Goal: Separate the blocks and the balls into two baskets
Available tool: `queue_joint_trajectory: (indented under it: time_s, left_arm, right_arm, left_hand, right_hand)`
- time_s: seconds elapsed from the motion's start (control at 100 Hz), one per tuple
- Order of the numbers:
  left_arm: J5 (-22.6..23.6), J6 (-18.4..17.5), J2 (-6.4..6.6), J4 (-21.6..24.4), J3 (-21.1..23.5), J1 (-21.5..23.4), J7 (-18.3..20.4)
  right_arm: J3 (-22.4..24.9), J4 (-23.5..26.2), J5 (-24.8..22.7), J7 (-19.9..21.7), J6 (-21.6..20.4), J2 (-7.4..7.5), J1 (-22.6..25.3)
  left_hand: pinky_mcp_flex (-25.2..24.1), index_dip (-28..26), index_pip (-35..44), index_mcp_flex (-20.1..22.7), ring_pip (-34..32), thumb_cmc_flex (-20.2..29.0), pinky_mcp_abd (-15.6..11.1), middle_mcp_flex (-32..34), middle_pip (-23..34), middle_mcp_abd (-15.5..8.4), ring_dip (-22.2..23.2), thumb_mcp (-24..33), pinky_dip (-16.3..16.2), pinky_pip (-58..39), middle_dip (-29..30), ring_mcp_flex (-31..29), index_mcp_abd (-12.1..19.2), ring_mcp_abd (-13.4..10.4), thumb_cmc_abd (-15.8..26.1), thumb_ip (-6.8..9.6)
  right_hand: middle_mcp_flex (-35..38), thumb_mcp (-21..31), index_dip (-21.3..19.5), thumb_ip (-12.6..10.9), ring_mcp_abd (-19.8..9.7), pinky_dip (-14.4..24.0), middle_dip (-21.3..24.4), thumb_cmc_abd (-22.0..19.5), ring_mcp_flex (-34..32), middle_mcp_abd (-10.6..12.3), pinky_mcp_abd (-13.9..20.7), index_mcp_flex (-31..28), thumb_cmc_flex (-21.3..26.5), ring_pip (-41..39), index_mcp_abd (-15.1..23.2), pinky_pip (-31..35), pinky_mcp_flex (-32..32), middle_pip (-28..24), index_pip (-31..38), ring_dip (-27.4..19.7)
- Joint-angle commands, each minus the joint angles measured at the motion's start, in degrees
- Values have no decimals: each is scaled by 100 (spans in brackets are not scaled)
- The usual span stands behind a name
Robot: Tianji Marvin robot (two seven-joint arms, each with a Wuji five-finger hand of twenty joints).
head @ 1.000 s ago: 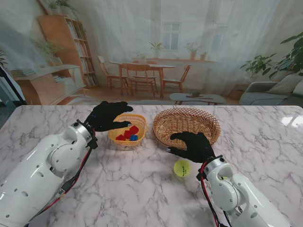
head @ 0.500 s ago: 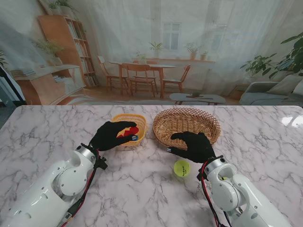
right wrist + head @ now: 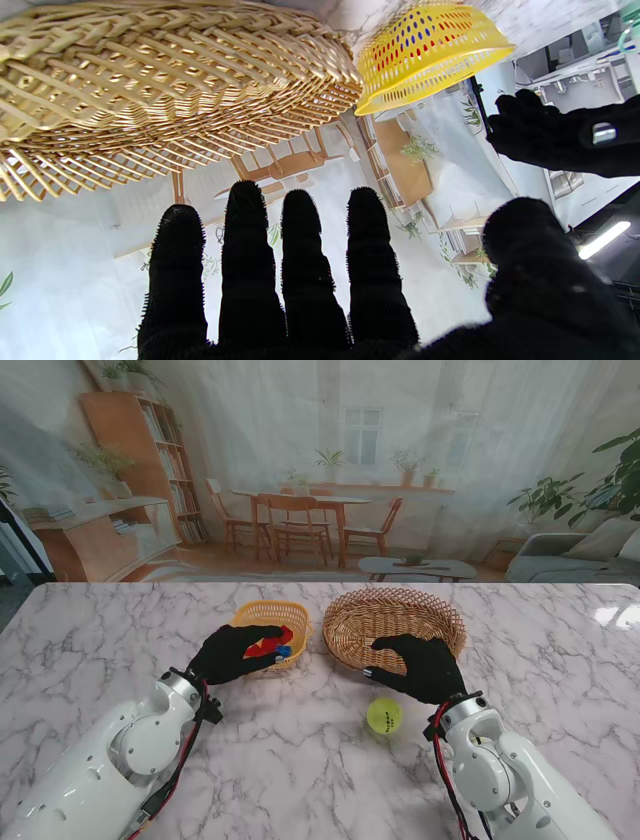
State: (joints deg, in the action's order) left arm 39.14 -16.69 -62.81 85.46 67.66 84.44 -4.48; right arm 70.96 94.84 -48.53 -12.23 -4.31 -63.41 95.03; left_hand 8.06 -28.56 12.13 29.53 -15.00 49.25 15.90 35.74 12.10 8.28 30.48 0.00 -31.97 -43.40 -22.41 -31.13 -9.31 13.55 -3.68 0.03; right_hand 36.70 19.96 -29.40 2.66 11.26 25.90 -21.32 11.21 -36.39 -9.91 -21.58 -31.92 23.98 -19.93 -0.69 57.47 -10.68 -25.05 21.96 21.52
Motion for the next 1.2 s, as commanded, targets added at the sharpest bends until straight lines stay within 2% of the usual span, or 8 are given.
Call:
queue_joint_trajectory:
  time_s: [0.0,0.13,0.24,0.4,0.68,0.81,0.98,1.19]
  left_arm:
    - [151,-32,12,-25,-14,-35,66]
    - [236,-72,17,-56,-7,-57,26]
    - [279,-68,17,-91,12,-67,-17]
    - [277,11,14,-187,-13,-127,-23]
    - [322,47,24,-204,-3,-142,-4]
    - [327,67,28,-192,15,-130,18]
    - [408,110,44,-205,1,-148,46]
    - [559,135,70,-222,-15,-177,71]
  right_arm:
    - [81,21,-148,35,54,25,135]
    - [295,115,-473,-169,147,39,404]
    - [531,154,-747,-396,156,50,669]
    - [925,287,-1132,-515,224,85,1147]
    - [1261,294,-1356,-739,486,77,1600]
    - [1229,224,-1474,-615,713,103,1598]
    - [1206,192,-1840,-377,953,172,1561]
    - [1273,362,-2133,147,1089,232,1593]
  left_hand:
    - [-95,48,-93,-134,-117,19,148,6,50,-60,71,-123,-113,-110,-84,3,11,-18,262,38]
    - [-95,49,-87,-127,-112,12,144,10,50,-67,72,-123,-119,-107,-83,-1,17,-27,264,38]
    - [-97,54,-95,-151,-108,18,147,-7,47,-56,73,-121,-121,-101,-84,3,25,-19,271,38]
    - [-108,64,-114,-190,-100,11,150,-33,38,-48,74,-124,-121,-84,-88,15,32,-21,275,37]
    - [-87,65,-109,-163,-98,14,77,-13,24,-33,76,-123,-119,-67,-89,7,25,9,269,38]
    - [-94,66,-109,-155,-98,11,130,-1,19,-41,76,-124,-116,-52,-89,5,32,-3,270,37]
    - [-112,67,-109,-148,-93,0,147,4,11,-43,73,-127,-117,-37,-89,2,36,-10,278,36]
    - [-113,66,-110,-149,-89,3,162,12,6,-51,71,-123,-118,-22,-89,-10,41,-8,278,38]
  right_hand:
    - [-412,-4,17,-111,-5,-241,181,-73,384,20,-147,-133,156,557,117,-383,300,257,85,-243]
    - [-824,17,27,-111,-21,-400,327,-56,752,43,-125,-5,146,828,127,-611,487,389,55,-424]
    - [-765,53,-3,-112,-95,-310,71,-27,572,-1,-84,-12,109,437,103,-431,409,-188,118,-209]
    - [-775,70,-11,-107,-106,-239,-5,5,580,-14,-107,3,78,279,99,-285,312,-265,135,-120]
    - [-830,89,1,-102,-86,-168,-34,49,589,-32,-198,116,25,154,55,-97,182,-280,105,-76]
    - [-862,237,10,-85,-83,-32,-181,228,508,-66,-181,229,-92,-229,20,197,49,-478,72,141]
    - [-863,579,-36,-49,-169,565,-691,574,330,-93,33,231,-285,-1372,-22,1057,-422,-994,125,826]
    - [-880,702,-85,-62,-178,675,-765,793,334,-61,83,208,-279,-1434,-20,1213,-511,-1006,173,839]
